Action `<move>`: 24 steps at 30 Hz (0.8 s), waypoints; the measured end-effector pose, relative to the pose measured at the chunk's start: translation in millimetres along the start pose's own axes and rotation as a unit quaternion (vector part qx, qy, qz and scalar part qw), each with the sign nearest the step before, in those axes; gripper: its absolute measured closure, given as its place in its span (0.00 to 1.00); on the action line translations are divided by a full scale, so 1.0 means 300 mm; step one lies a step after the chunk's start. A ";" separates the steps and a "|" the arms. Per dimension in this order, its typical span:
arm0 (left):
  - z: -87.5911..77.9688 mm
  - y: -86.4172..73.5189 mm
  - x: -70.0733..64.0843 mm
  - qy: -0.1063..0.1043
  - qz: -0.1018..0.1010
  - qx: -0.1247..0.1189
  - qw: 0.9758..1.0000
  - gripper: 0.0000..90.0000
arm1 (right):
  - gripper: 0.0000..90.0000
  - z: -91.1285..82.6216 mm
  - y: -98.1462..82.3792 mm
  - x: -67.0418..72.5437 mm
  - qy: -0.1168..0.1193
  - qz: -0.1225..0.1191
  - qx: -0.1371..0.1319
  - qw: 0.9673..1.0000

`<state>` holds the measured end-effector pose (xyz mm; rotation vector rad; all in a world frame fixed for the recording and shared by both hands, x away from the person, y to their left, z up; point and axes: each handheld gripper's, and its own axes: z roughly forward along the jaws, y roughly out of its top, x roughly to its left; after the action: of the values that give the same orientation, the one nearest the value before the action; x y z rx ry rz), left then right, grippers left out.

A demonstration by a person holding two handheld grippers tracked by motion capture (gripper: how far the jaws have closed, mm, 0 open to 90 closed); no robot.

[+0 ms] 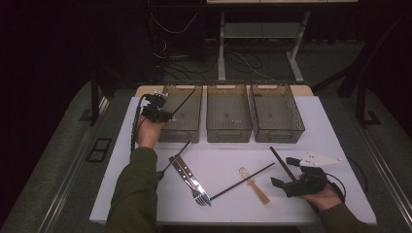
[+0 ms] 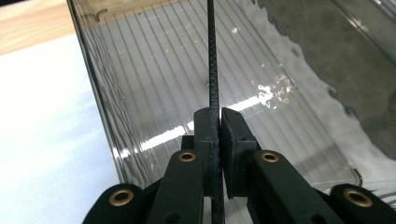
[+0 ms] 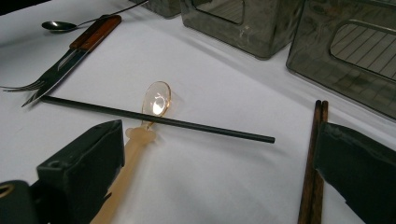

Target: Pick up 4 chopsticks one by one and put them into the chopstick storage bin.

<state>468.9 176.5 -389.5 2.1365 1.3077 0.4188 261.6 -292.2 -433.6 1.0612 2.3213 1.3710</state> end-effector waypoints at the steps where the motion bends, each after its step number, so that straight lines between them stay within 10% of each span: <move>1: 0.002 -0.001 0.000 0.003 0.001 0.003 1.000 0.94 | 0.03 0.000 0.000 0.000 0.000 0.000 0.000 1.000; 11: 0.003 0.000 -0.003 0.000 0.006 0.010 1.000 0.93 | 0.03 -0.001 -0.001 0.000 -0.001 -0.003 -0.001 1.000; 24: -0.029 0.004 -0.002 -0.039 0.003 -0.029 0.999 0.61 | 0.03 0.000 -0.001 -0.001 -0.001 -0.003 -0.001 1.000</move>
<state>464.6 178.4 -382.1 2.0887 1.2309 0.3675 261.5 -292.5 -433.8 1.0535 2.3193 1.3678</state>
